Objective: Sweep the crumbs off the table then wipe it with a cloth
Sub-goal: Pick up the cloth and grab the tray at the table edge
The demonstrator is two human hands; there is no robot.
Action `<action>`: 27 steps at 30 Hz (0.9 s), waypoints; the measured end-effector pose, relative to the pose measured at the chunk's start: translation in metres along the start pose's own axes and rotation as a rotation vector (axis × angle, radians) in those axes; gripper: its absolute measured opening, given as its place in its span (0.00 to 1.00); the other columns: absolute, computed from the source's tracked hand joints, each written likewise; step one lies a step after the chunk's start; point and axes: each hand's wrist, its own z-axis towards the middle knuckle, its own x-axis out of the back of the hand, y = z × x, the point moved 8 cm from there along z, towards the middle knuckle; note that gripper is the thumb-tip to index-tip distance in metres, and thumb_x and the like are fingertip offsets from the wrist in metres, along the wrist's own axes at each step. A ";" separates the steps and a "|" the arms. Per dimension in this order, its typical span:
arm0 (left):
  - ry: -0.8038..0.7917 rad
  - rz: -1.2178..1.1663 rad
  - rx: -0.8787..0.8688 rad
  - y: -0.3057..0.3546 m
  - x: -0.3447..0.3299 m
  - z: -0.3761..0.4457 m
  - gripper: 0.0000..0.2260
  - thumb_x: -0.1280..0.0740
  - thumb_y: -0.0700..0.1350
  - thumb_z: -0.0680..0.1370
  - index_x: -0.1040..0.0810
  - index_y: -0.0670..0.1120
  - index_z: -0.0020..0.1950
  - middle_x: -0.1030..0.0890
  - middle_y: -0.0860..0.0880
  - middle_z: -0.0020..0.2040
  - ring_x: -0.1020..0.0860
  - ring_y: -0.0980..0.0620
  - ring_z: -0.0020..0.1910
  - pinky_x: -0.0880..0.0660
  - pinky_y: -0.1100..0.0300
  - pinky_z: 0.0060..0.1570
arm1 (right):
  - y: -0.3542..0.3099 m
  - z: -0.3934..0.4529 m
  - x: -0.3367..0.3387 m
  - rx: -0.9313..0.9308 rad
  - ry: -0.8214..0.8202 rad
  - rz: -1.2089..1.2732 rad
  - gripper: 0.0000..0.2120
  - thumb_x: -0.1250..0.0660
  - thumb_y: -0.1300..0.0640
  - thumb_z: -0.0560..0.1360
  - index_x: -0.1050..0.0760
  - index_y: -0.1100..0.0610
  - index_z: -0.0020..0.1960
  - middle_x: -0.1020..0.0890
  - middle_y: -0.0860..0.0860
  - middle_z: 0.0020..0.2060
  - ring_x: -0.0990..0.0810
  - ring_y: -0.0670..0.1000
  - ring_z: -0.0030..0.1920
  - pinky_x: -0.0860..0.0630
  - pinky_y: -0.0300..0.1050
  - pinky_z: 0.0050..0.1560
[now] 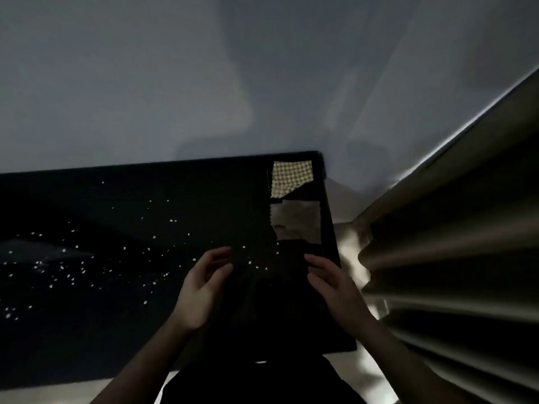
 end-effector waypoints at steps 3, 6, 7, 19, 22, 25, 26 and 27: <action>0.055 -0.001 0.053 -0.004 -0.009 0.018 0.13 0.33 0.41 0.82 0.21 0.49 0.66 0.15 0.54 0.56 0.18 0.62 0.57 0.24 0.74 0.50 | 0.007 0.049 0.009 0.014 0.029 -0.134 0.17 0.29 0.58 0.80 0.21 0.40 0.63 0.17 0.45 0.61 0.20 0.42 0.64 0.25 0.36 0.60; 0.065 0.025 0.105 -0.012 -0.019 0.030 0.12 0.34 0.41 0.82 0.21 0.50 0.64 0.16 0.63 0.55 0.19 0.68 0.53 0.24 0.73 0.49 | 0.022 0.109 0.021 -0.004 0.142 -0.247 0.20 0.29 0.55 0.79 0.24 0.46 0.70 0.20 0.48 0.67 0.22 0.48 0.67 0.24 0.45 0.66; 0.071 0.039 0.112 -0.015 -0.020 0.034 0.12 0.33 0.42 0.82 0.21 0.50 0.64 0.16 0.64 0.54 0.19 0.68 0.53 0.25 0.71 0.50 | 0.028 0.128 0.026 -0.011 0.178 -0.293 0.23 0.29 0.53 0.79 0.26 0.50 0.73 0.22 0.50 0.69 0.23 0.50 0.68 0.25 0.49 0.69; 0.122 0.135 0.196 -0.052 -0.002 0.002 0.11 0.32 0.44 0.81 0.19 0.54 0.61 0.15 0.59 0.56 0.19 0.63 0.58 0.25 0.71 0.54 | 0.065 0.233 0.031 -0.213 0.278 -0.405 0.19 0.27 0.52 0.75 0.22 0.57 0.64 0.16 0.59 0.59 0.18 0.62 0.59 0.20 0.54 0.61; 0.129 0.157 0.191 -0.051 0.007 -0.010 0.11 0.31 0.42 0.80 0.18 0.54 0.60 0.15 0.62 0.55 0.19 0.64 0.57 0.26 0.77 0.51 | 0.042 0.216 0.020 -0.154 0.190 -0.382 0.12 0.27 0.52 0.75 0.18 0.55 0.57 0.15 0.55 0.51 0.17 0.57 0.53 0.23 0.47 0.50; 0.099 0.168 0.180 -0.044 0.013 -0.019 0.12 0.29 0.40 0.79 0.19 0.53 0.60 0.16 0.64 0.53 0.18 0.65 0.54 0.25 0.77 0.49 | 0.010 0.178 -0.004 -0.079 0.033 -0.349 0.08 0.30 0.52 0.76 0.21 0.53 0.54 0.17 0.52 0.49 0.18 0.54 0.51 0.26 0.47 0.45; 0.081 0.172 0.171 -0.042 0.015 -0.020 0.14 0.28 0.40 0.78 0.19 0.53 0.60 0.16 0.64 0.53 0.17 0.64 0.54 0.24 0.76 0.50 | 0.001 0.162 -0.015 -0.061 -0.023 -0.342 0.07 0.31 0.53 0.77 0.23 0.52 0.54 0.17 0.52 0.49 0.18 0.53 0.51 0.25 0.47 0.46; 0.059 0.174 0.155 -0.039 0.018 -0.021 0.15 0.27 0.40 0.77 0.19 0.53 0.61 0.16 0.64 0.54 0.17 0.63 0.55 0.24 0.75 0.52 | -0.008 0.146 -0.025 -0.039 -0.065 -0.345 0.05 0.31 0.54 0.77 0.23 0.50 0.53 0.17 0.51 0.49 0.18 0.51 0.50 0.24 0.47 0.47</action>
